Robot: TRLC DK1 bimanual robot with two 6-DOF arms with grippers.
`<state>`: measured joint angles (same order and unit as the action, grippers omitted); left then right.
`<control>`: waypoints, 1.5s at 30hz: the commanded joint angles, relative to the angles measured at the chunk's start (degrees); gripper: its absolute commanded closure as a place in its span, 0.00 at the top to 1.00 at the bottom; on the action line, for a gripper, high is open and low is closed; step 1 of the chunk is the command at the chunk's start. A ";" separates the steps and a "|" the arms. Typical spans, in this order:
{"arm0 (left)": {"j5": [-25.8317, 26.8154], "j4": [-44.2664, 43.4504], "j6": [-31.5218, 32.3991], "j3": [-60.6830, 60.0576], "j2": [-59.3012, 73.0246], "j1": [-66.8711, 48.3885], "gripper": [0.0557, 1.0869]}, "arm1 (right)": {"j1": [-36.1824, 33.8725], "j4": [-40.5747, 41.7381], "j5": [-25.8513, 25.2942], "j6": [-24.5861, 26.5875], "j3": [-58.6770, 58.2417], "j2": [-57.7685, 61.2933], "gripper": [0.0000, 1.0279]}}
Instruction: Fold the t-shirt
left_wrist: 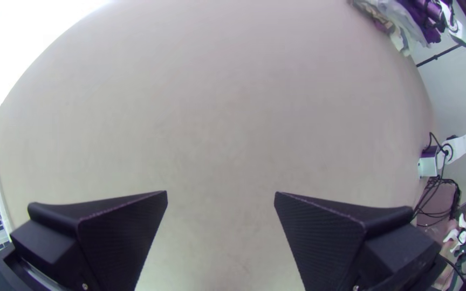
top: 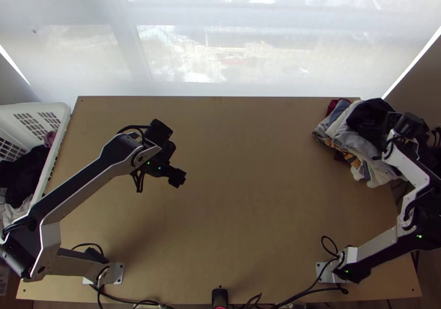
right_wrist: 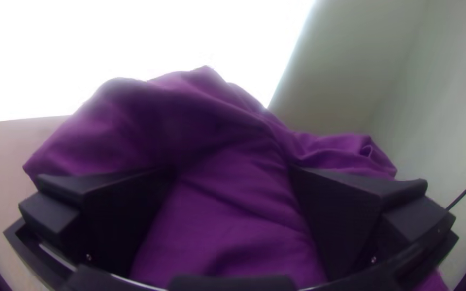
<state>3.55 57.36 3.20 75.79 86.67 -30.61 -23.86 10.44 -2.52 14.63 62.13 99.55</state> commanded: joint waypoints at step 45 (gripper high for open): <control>-23.06 -25.90 -6.81 -47.93 -65.40 26.48 0.94 | 46.44 -12.02 -3.98 -17.01 -47.89 -81.18 0.96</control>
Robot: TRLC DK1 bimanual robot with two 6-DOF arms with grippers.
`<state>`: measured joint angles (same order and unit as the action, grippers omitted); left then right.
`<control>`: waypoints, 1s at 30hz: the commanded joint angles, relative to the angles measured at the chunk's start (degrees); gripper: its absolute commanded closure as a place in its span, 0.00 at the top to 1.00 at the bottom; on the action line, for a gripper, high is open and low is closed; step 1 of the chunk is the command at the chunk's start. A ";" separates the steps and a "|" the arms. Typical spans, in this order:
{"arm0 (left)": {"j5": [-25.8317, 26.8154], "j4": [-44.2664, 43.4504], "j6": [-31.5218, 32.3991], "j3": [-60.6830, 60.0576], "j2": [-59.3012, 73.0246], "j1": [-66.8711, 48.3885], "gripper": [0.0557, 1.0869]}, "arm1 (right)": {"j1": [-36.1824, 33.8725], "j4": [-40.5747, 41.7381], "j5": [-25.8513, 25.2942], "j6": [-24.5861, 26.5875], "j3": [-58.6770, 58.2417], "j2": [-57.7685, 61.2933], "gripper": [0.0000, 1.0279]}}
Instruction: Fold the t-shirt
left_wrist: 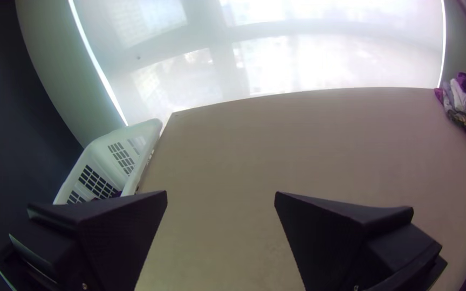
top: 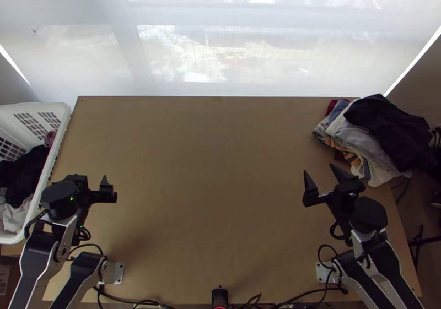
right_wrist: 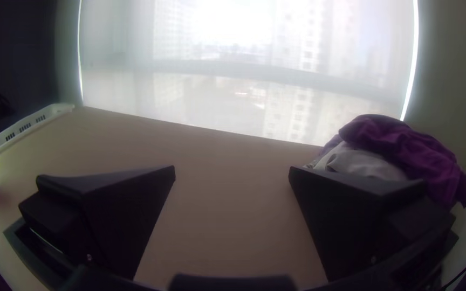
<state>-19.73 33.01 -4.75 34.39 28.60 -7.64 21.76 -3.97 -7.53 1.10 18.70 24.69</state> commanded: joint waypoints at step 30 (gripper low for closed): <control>1.09 -5.42 9.32 -20.51 -28.78 8.87 0.94 | 0.57 -9.13 0.67 -8.84 -13.25 -24.78 0.96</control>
